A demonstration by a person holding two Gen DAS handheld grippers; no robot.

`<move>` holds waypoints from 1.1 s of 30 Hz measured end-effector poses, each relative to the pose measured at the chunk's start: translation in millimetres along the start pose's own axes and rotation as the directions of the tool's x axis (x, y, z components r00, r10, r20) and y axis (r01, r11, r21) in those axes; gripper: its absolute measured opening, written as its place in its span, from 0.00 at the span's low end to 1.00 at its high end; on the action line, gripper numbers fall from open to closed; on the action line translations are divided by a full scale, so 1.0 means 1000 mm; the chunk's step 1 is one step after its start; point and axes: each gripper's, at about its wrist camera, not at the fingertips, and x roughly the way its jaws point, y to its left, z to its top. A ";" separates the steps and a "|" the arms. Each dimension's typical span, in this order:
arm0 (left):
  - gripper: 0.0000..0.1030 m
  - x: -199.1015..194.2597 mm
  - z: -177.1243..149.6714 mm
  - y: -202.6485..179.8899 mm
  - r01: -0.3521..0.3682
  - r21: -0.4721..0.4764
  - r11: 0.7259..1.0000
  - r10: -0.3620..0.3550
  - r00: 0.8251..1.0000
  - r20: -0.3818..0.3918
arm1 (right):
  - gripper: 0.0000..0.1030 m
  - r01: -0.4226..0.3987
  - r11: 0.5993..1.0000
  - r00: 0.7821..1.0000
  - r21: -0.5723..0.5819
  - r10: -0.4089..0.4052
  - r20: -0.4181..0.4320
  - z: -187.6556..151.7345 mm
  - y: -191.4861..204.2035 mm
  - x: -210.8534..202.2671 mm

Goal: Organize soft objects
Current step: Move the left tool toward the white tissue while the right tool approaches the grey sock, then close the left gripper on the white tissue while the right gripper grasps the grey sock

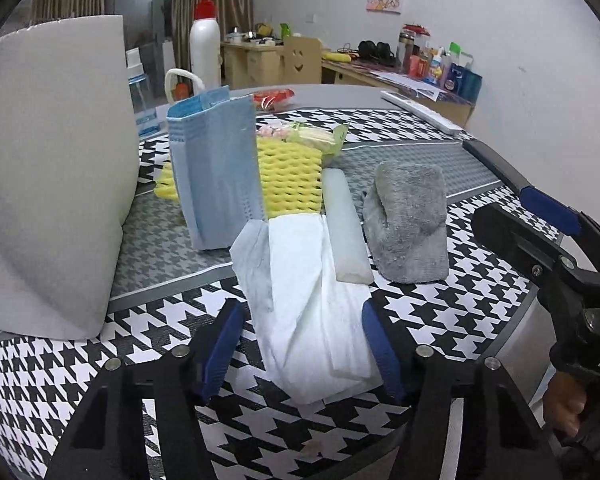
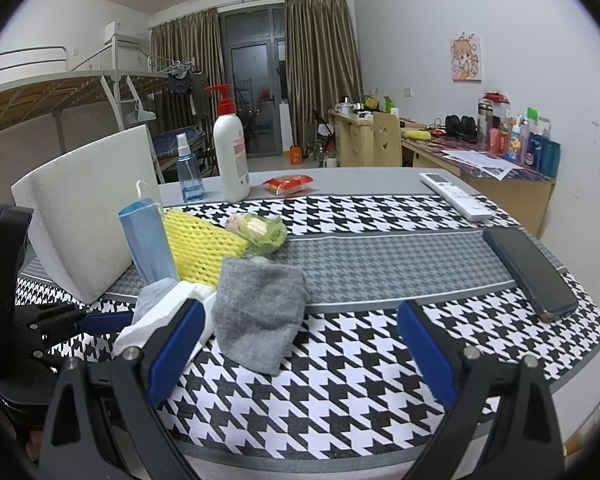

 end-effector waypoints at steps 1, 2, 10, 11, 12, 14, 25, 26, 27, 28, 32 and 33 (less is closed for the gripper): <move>0.54 0.000 0.000 -0.001 -0.007 0.006 1.000 0.007 1.000 0.001 | 0.96 -0.001 1.000 1.000 0.001 0.001 -0.001 0.000 -0.001 0.000; 0.51 0.001 0.000 -0.003 -0.012 0.014 1.000 0.012 1.000 0.001 | 0.96 -0.002 1.000 1.000 0.001 0.002 -0.001 0.000 -0.002 0.001; 0.18 0.005 0.003 -0.008 -0.009 0.032 0.999 0.009 1.000 0.001 | 0.96 -0.010 1.000 0.999 0.002 0.010 -0.037 0.003 0.000 0.011; 0.17 0.005 0.003 -0.008 -0.006 0.031 1.000 0.006 1.000 0.001 | 0.96 -0.016 1.000 0.999 0.002 0.016 -0.037 0.004 0.001 0.012; 0.16 0.005 0.003 -0.007 0.001 0.030 1.000 -0.001 1.000 0.000 | 0.96 -0.019 1.000 0.999 0.002 0.019 -0.040 0.005 0.002 0.013; 0.14 0.002 0.001 -0.006 0.008 0.027 1.000 -0.008 1.000 0.008 | 0.96 -0.016 1.000 0.999 0.001 0.016 -0.051 0.006 0.004 0.015; 0.10 -0.016 -0.007 0.002 0.028 0.039 0.999 -0.030 0.998 0.055 | 0.78 -0.019 1.000 0.989 -0.009 0.018 -0.146 0.006 0.015 0.035; 0.09 -0.017 -0.009 0.003 0.030 0.038 0.999 -0.032 0.998 0.058 | 0.77 -0.019 1.000 0.987 -0.005 0.018 -0.160 0.005 0.015 0.037; 0.08 -0.017 -0.009 0.003 0.033 0.037 0.999 -0.036 0.998 0.058 | 0.72 -0.019 1.000 0.984 0.001 0.018 -0.177 0.004 0.014 0.040; 0.06 -0.018 -0.010 0.004 0.036 0.035 0.999 -0.038 0.998 0.058 | 0.69 -0.018 1.000 0.981 0.005 0.019 -0.194 0.003 0.014 0.043; 0.06 -0.017 -0.011 0.005 0.052 0.030 0.998 -0.053 0.997 0.055 | 0.55 -0.031 0.999 0.967 0.024 0.036 -0.252 0.000 0.014 0.051; 0.06 -0.017 -0.011 0.006 0.056 0.025 0.998 -0.058 0.997 0.055 | 0.51 -0.036 0.999 0.963 0.027 0.042 -0.266 -0.001 0.014 0.053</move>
